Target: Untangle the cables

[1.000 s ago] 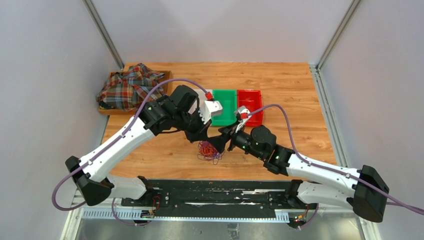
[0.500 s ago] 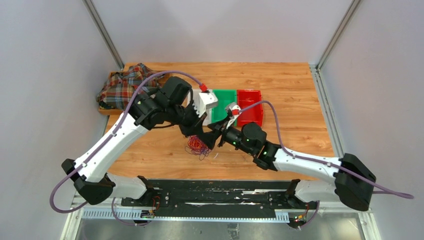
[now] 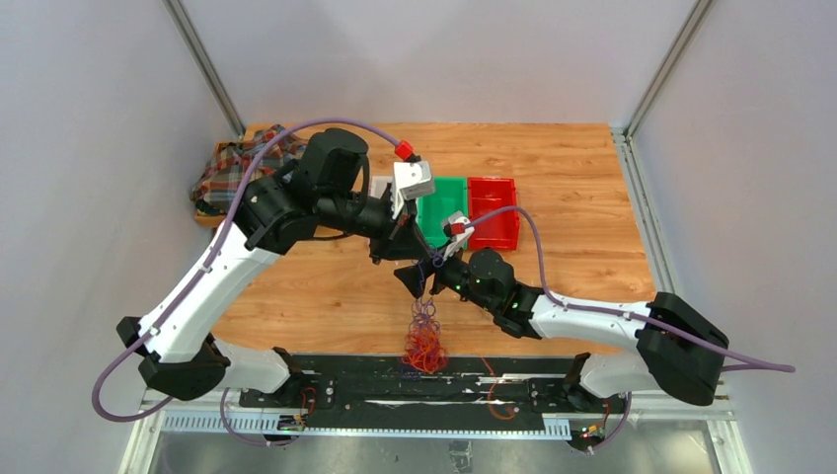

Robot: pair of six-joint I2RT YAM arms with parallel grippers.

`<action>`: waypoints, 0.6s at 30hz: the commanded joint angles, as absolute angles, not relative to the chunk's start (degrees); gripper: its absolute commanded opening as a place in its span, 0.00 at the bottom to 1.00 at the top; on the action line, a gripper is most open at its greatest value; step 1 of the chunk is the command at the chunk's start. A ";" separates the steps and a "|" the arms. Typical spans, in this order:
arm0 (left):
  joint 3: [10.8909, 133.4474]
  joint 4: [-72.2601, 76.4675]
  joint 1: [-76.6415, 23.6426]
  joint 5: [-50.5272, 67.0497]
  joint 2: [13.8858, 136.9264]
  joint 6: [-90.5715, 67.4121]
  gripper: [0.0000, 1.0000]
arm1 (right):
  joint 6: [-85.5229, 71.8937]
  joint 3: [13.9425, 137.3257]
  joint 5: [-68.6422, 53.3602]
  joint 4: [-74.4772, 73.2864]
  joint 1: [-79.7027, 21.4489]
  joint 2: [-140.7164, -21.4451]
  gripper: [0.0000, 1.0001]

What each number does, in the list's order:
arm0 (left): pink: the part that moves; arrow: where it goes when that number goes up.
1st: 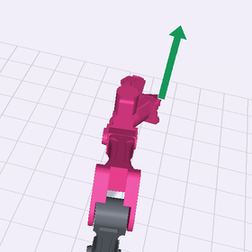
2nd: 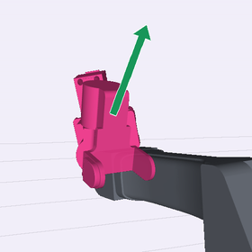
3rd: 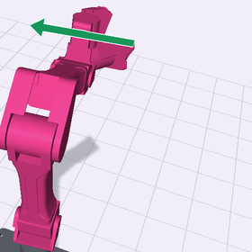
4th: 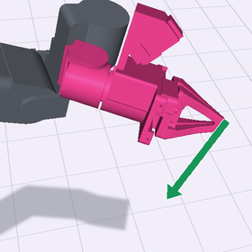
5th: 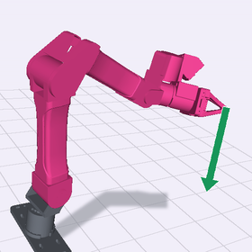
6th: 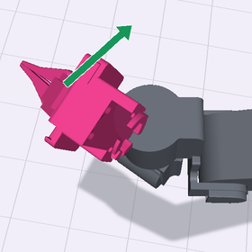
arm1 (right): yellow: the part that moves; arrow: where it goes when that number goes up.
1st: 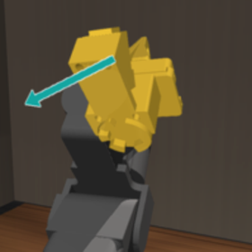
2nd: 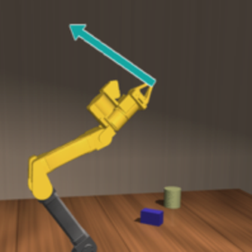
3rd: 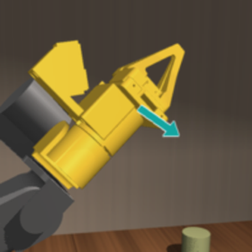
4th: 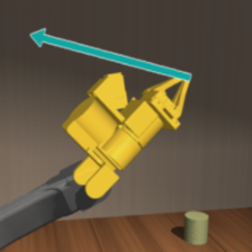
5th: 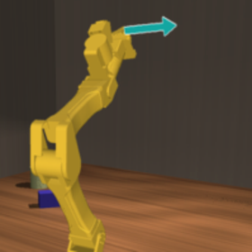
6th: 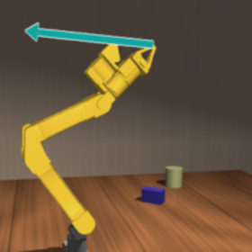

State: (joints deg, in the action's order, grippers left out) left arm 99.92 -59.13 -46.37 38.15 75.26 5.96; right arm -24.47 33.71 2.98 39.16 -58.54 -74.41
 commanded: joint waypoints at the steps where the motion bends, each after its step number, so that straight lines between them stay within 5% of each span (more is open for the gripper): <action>1: 106.10 -57.04 -46.66 37.92 75.87 7.03 0.01 | -24.12 34.16 5.42 41.17 -59.24 -73.75 0.71; 12: 126.16 -56.70 -46.67 10.74 81.09 23.18 0.00 | -24.57 32.72 8.86 39.83 -59.03 -76.42 0.70; 18: 126.30 -46.54 -46.63 -10.22 82.42 34.23 0.00 | -24.11 33.24 8.81 30.51 -52.89 -70.76 0.73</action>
